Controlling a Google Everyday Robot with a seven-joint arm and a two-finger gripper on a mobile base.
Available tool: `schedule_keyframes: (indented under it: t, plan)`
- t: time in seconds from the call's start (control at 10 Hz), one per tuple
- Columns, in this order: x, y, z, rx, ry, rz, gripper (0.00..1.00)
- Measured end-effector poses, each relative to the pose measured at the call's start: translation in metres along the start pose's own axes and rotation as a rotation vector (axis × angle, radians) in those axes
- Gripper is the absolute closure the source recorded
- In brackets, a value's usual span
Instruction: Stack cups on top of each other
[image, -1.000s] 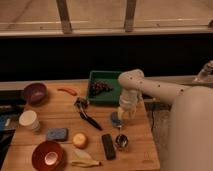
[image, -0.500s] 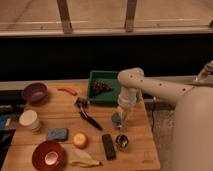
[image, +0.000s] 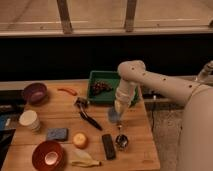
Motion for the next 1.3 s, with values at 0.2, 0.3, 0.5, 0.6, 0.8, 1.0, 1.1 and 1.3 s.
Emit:
schedule_keyframes:
  t: [0.2, 0.3, 0.5, 0.6, 0.8, 1.0, 1.1, 1.3]
  plan:
    - [-0.033, 0.029, -0.029, 0.039, -0.047, -0.079, 1.0]
    - [-0.046, 0.042, -0.039, 0.05, -0.064, -0.114, 1.0]
    - [-0.082, 0.088, -0.064, 0.054, -0.101, -0.228, 1.0]
    - [-0.09, 0.106, -0.07, 0.046, -0.109, -0.267, 1.0]
    - [-0.09, 0.104, -0.071, 0.047, -0.109, -0.267, 1.0]
    - [-0.09, 0.106, -0.071, 0.046, -0.107, -0.27, 1.0]
    - [-0.09, 0.105, -0.071, 0.047, -0.107, -0.269, 1.0]
    - [-0.089, 0.1, -0.068, 0.045, -0.107, -0.253, 1.0]
